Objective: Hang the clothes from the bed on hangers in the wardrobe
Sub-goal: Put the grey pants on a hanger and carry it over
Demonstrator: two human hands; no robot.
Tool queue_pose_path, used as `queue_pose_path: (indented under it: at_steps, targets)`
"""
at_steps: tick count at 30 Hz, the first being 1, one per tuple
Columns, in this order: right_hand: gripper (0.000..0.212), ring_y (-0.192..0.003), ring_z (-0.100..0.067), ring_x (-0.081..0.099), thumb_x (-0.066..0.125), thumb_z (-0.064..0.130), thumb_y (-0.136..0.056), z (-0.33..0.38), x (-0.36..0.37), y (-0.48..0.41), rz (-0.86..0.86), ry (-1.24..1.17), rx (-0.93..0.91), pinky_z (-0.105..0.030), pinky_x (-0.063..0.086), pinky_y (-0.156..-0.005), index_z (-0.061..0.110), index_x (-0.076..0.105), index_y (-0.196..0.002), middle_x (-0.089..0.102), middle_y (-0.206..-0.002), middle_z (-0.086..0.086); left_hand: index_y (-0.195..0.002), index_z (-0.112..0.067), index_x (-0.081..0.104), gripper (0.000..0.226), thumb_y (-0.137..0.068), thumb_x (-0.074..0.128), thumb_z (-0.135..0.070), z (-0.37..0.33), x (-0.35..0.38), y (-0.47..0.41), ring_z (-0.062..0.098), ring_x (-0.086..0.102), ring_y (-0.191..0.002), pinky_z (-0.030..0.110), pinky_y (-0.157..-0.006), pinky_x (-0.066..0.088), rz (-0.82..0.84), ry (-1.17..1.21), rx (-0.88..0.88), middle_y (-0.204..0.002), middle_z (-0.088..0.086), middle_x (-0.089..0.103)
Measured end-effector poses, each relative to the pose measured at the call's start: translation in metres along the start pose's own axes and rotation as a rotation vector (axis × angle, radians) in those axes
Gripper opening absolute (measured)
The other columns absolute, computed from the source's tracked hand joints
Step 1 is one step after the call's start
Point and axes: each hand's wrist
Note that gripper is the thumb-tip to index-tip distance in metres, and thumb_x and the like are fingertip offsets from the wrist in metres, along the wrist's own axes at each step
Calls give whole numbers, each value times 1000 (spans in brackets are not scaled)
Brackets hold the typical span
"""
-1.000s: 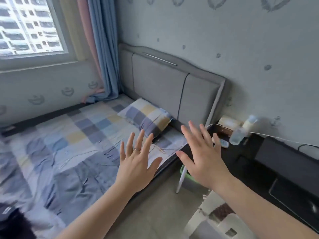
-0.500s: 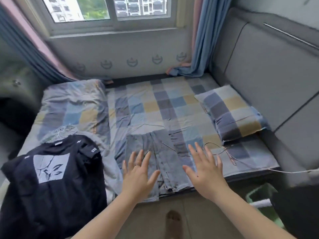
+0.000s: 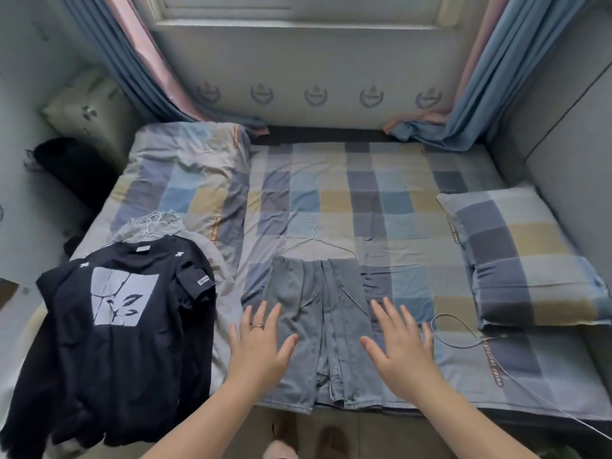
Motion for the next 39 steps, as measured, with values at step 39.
queue_pose_path:
  at_steps: [39]
  targets:
    - [48, -112, -24, 53, 57, 25, -86, -169, 282, -600, 56, -568, 383, -34, 38, -95, 19, 47, -132, 54, -121, -5, -154, -18, 22, 81, -89, 55, -54, 136, 286, -560, 31, 36, -142, 43, -118, 28, -59, 503, -403, -155, 10, 40]
Point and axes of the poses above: each hand's wrist, its own y-axis away from the middle knuckle, its own x-axis out of the palm, z = x × y
